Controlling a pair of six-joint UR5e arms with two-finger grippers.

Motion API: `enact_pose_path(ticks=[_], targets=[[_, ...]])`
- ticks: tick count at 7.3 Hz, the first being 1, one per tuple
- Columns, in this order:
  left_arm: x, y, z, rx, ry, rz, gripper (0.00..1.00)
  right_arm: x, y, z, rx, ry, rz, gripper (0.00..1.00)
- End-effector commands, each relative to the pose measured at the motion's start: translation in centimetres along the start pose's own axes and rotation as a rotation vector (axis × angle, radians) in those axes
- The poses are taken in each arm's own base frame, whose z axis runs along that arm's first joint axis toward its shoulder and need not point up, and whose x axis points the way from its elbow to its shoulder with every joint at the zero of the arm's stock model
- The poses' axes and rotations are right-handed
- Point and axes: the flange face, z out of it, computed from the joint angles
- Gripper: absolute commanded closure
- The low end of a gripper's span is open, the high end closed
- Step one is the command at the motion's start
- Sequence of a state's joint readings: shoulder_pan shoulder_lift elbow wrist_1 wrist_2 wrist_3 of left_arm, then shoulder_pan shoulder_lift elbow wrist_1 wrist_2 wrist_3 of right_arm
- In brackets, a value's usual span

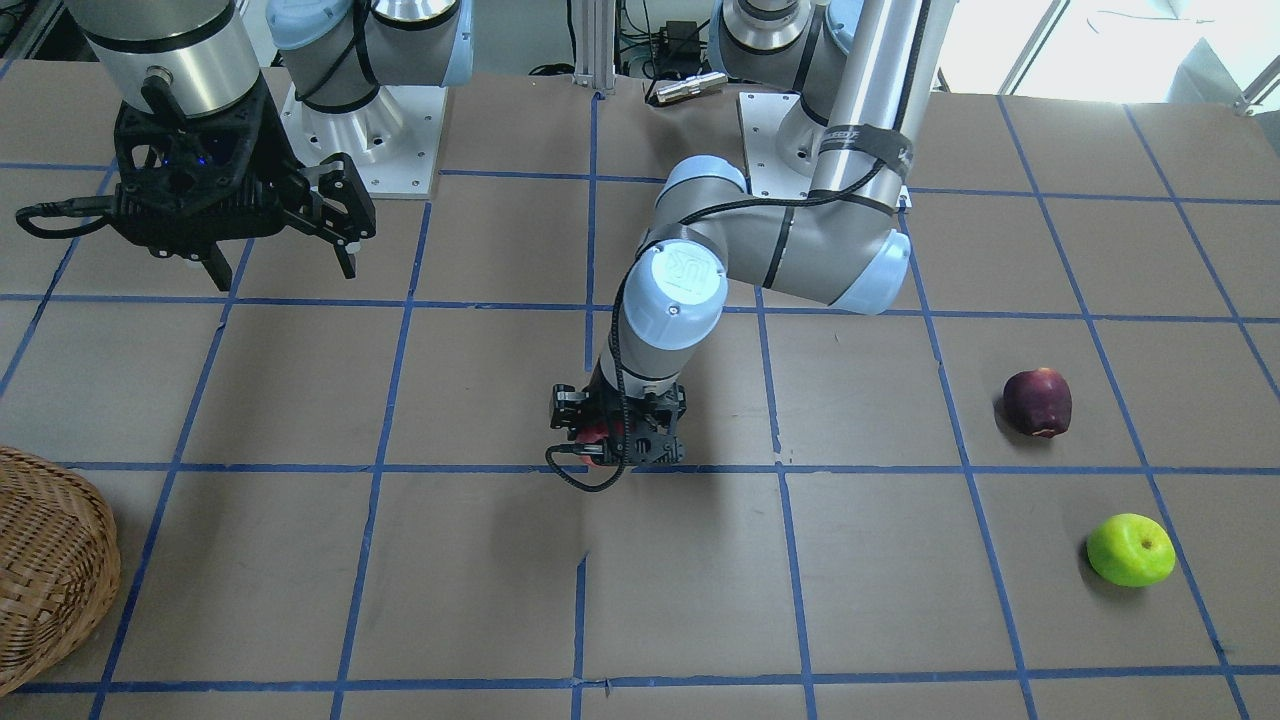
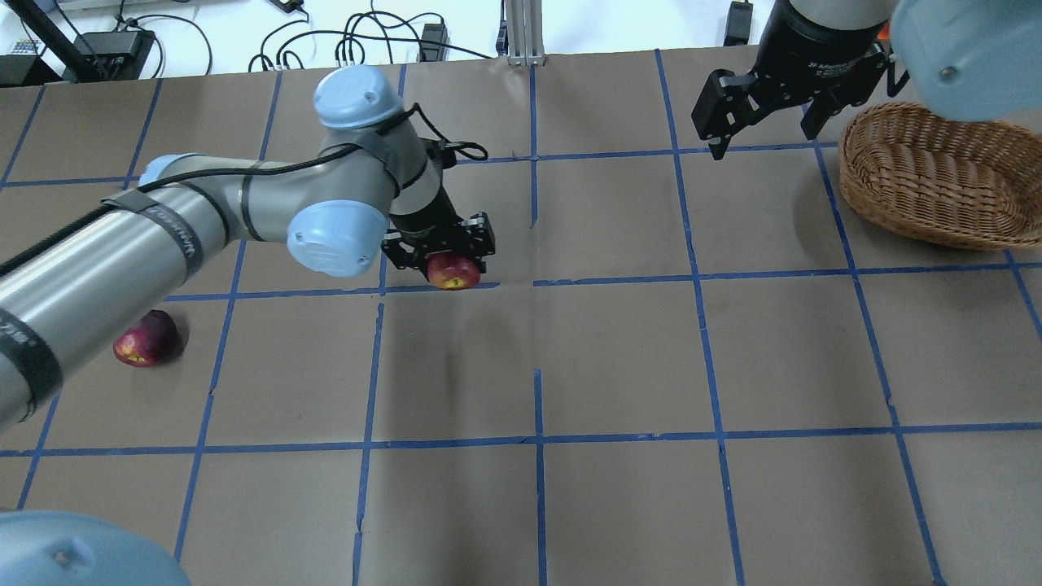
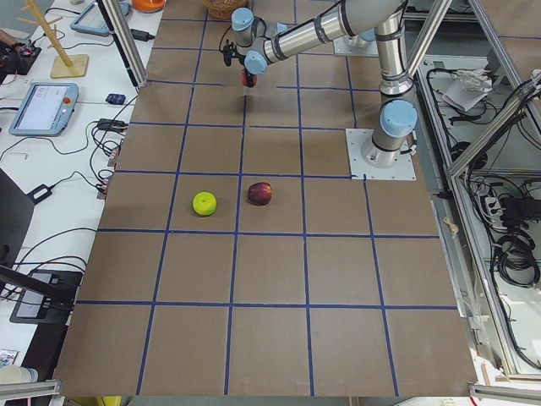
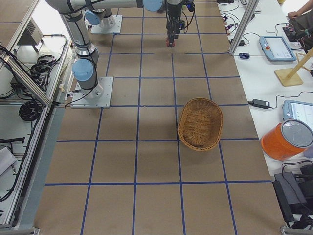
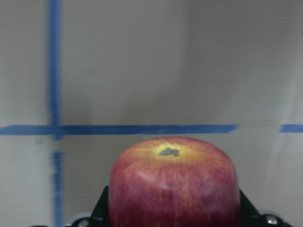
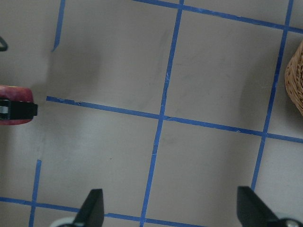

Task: Put all apples into basket
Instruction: 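Carry the red apple to the table center and open the left gripper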

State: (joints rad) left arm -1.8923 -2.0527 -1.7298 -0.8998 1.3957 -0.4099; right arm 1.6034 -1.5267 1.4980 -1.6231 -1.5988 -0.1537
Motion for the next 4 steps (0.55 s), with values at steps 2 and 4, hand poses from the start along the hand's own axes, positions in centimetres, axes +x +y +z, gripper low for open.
enact_pose_path(ticks=[2, 4], targets=[[2.0, -0.4, 0.9, 0.06, 0.021, 0.0, 0.0, 0.0, 0.2, 0.8, -0.029, -0.008, -0.003, 0.0], [-2.1, -3.5, -5.4, 0.101, 0.04, -0.083, 0.0, -0.2, 0.7, 2.5, -0.06, -0.018, -0.004, 0.0]])
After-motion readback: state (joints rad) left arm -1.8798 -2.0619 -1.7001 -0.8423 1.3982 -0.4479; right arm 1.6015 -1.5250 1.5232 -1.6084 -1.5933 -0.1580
